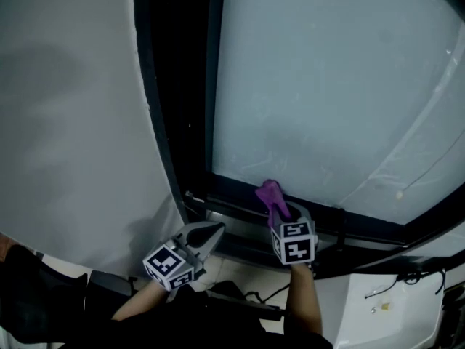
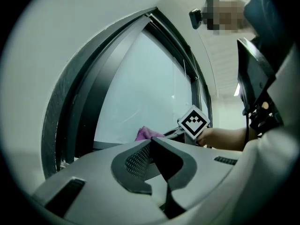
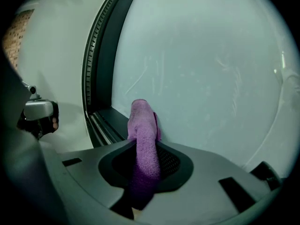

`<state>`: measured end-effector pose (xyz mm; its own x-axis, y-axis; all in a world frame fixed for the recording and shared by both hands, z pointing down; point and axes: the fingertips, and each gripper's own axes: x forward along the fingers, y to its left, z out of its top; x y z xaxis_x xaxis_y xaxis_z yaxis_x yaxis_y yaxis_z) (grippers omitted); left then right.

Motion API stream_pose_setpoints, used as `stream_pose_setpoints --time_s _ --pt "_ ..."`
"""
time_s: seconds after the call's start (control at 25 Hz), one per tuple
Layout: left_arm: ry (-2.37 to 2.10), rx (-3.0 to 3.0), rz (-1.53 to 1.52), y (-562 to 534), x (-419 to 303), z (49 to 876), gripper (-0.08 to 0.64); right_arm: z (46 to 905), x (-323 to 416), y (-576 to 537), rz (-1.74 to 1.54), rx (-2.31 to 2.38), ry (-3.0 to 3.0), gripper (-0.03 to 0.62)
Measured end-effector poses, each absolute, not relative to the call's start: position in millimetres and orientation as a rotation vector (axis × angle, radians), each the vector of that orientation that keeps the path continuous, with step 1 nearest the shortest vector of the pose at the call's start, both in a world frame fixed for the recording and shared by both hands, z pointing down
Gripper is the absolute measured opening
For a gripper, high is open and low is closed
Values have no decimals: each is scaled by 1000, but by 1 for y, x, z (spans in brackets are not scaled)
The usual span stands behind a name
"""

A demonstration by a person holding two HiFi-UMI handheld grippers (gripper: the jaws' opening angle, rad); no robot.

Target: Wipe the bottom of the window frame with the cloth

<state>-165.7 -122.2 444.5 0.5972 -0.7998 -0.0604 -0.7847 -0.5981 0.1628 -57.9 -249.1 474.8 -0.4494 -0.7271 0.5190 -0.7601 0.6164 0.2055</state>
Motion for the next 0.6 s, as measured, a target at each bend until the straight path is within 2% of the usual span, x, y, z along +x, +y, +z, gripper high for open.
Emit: stream_pose_setpoints --time_s 0.6 --pt "-1233 2758 -190 -133 -149 445 2 474 -18 -251 122 1352 -2209 81"
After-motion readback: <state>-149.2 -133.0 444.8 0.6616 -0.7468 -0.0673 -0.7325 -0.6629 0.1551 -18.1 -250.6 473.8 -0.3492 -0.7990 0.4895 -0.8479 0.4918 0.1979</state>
